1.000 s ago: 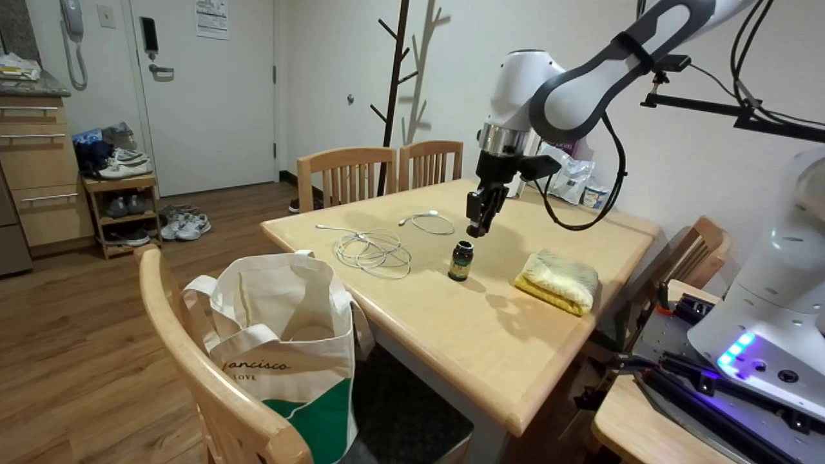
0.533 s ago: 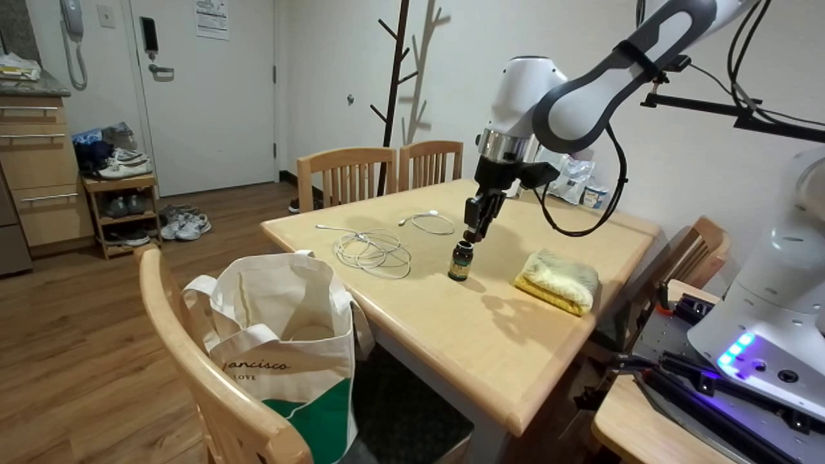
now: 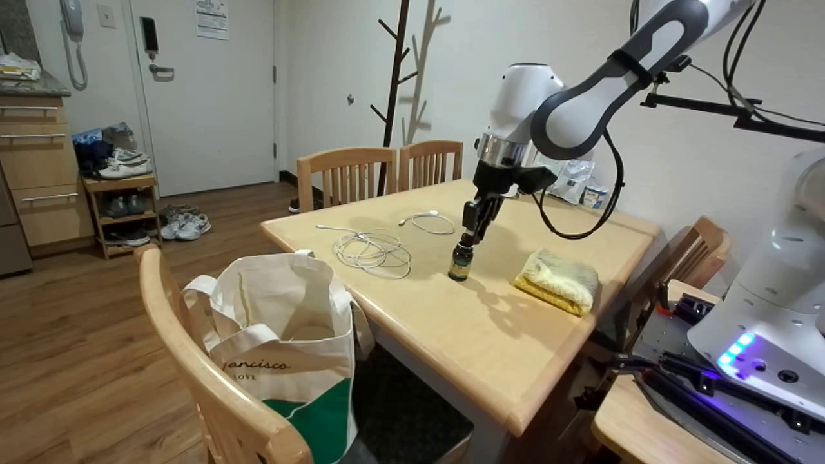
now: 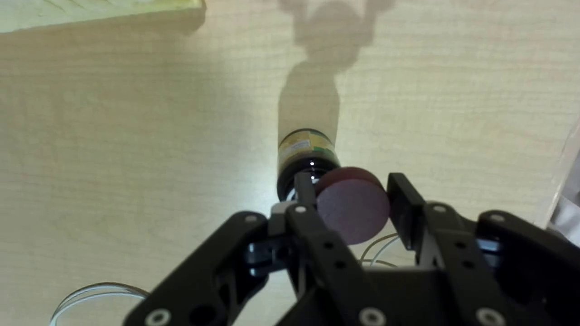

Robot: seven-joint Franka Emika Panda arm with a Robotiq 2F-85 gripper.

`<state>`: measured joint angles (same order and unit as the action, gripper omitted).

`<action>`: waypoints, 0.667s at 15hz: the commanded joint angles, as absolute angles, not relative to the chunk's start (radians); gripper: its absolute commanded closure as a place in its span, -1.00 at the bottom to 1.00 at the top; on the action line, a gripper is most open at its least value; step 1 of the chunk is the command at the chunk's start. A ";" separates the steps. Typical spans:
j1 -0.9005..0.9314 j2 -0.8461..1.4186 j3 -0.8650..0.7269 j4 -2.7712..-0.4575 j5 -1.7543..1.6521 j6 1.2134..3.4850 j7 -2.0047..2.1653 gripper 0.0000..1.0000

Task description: Pick the lid on the table and put it on the bottle

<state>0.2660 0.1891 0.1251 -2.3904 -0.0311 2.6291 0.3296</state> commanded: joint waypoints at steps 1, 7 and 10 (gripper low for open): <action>0.265 0.212 0.106 -2.379 -0.091 2.644 0.380 0.64; 0.263 0.240 0.095 -2.350 -0.091 2.644 0.366 0.64; 0.263 0.253 0.096 -2.335 -0.083 2.641 0.359 0.64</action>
